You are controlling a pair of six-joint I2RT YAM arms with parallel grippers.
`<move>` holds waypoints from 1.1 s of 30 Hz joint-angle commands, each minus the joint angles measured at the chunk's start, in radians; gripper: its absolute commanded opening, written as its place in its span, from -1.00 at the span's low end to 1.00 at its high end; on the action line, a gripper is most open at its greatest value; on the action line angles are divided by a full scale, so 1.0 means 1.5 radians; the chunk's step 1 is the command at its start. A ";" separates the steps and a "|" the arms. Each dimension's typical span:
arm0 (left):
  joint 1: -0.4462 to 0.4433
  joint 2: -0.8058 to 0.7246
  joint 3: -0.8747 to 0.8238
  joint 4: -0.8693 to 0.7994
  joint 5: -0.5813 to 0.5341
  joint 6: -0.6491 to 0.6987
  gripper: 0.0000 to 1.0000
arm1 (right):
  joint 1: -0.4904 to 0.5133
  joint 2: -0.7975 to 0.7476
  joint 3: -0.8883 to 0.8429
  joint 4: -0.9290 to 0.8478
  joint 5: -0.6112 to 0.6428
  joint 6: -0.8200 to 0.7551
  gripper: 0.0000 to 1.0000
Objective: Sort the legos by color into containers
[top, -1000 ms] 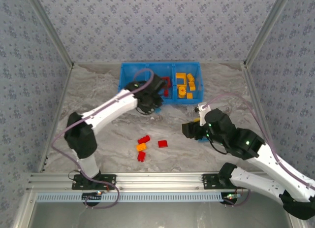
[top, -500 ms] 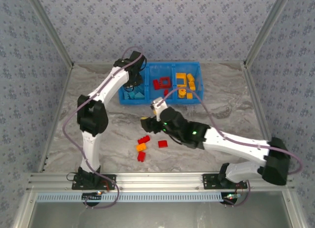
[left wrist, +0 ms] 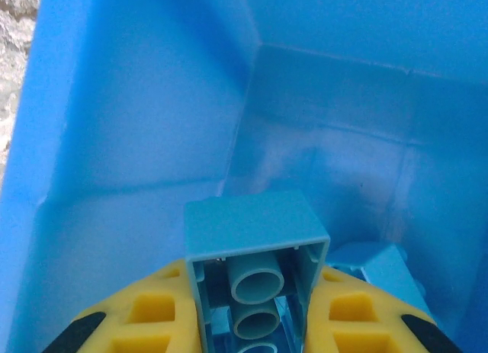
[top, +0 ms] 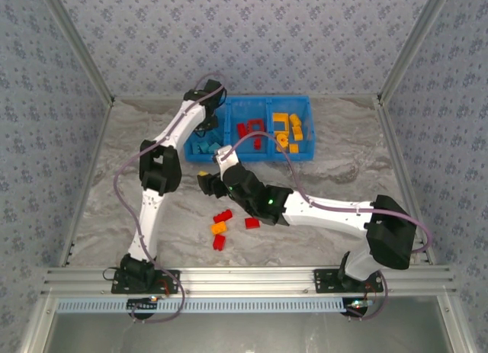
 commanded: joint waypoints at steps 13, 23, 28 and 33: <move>-0.008 -0.047 -0.037 -0.038 0.017 -0.006 0.04 | 0.003 -0.106 -0.038 -0.070 0.049 0.018 0.49; -0.026 -0.211 -0.033 -0.055 0.022 -0.027 0.14 | -0.017 -0.213 -0.099 -0.153 0.047 0.007 0.48; -0.038 -0.405 -0.164 0.009 0.061 -0.024 0.20 | -0.006 -0.247 -0.136 -0.220 0.048 0.040 0.45; -0.052 -0.629 -0.381 0.081 0.200 0.019 0.34 | 0.015 -0.267 -0.166 -0.268 0.057 0.062 0.45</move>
